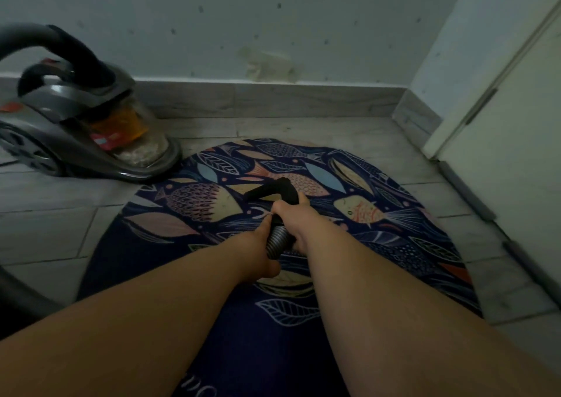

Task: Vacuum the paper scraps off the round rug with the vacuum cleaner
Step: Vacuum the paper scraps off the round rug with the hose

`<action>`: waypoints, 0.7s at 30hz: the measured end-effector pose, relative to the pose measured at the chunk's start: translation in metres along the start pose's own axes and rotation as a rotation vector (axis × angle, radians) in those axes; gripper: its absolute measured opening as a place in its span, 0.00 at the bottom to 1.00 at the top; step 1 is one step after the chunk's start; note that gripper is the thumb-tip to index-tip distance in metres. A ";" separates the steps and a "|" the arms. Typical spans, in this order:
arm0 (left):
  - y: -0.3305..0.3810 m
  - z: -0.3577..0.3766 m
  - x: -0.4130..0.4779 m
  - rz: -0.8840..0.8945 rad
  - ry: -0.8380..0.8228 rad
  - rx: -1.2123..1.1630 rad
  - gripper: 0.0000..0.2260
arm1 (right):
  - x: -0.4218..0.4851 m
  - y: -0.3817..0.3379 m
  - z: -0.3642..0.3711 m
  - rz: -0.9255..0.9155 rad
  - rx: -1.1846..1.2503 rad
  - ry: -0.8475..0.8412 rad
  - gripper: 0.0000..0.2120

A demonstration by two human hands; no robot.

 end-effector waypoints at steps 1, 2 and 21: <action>0.009 0.001 0.002 0.007 -0.003 0.008 0.44 | 0.001 0.002 -0.009 0.005 0.003 0.013 0.42; 0.016 0.003 0.005 0.013 -0.005 0.019 0.44 | 0.000 0.003 -0.018 0.005 0.010 0.027 0.42; 0.185 0.045 0.043 0.210 -0.092 0.106 0.44 | -0.018 0.028 -0.220 -0.038 0.157 0.372 0.41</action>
Point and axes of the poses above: each hand's wrist, its own x-axis towards the middle knuckle, its own z-axis out of the palm, y = z × x, the point moved 9 cm from there along x, towards the middle knuckle, and after that the axes turned 9 degrees about x, right-handed, at the moved point
